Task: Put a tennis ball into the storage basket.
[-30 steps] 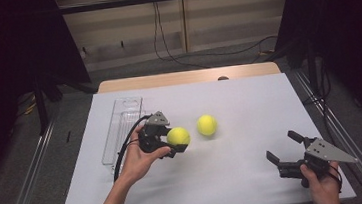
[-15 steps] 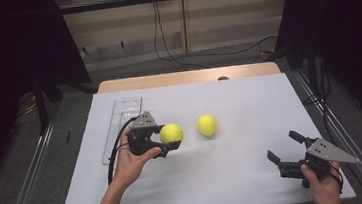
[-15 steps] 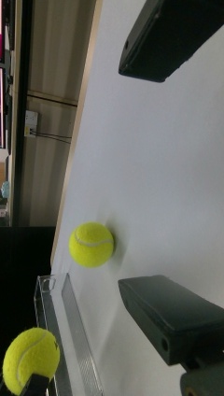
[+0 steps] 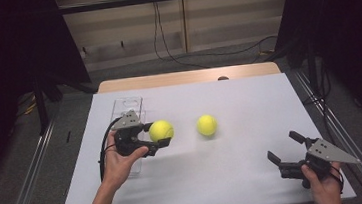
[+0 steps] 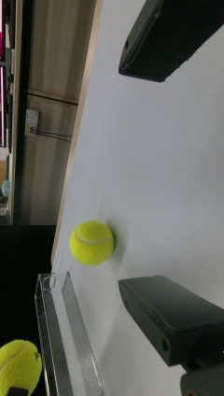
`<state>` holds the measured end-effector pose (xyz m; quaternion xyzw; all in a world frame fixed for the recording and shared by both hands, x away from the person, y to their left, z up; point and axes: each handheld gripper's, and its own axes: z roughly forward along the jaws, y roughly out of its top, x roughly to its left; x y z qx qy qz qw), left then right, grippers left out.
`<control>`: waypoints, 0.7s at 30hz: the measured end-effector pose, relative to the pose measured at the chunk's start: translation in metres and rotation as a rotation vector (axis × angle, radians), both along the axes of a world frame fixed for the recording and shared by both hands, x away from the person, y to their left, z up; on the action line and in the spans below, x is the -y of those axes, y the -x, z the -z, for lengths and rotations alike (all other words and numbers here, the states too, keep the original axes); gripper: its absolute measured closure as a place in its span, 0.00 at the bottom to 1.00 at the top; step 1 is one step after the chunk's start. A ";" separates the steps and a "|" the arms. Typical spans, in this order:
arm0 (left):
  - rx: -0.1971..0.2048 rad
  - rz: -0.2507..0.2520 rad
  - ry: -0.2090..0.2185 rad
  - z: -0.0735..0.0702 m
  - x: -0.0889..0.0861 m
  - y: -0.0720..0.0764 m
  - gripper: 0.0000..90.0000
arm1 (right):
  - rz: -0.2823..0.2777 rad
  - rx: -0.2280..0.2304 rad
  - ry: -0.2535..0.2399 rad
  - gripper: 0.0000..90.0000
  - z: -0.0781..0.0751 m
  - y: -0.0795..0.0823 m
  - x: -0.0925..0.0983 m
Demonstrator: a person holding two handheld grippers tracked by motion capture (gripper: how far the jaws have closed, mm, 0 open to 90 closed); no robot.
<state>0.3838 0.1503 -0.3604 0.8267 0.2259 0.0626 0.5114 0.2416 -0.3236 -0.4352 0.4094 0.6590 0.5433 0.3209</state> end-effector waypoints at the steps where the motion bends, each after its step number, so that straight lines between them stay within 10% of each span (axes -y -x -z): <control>1: -0.002 -0.004 0.004 -0.001 -0.002 0.000 0.29 | -0.002 0.001 0.002 0.00 0.000 0.000 0.000; 21: 0.001 -0.064 0.020 -0.012 -0.044 0.001 0.29 | -0.002 0.001 0.005 0.00 0.000 0.000 0.000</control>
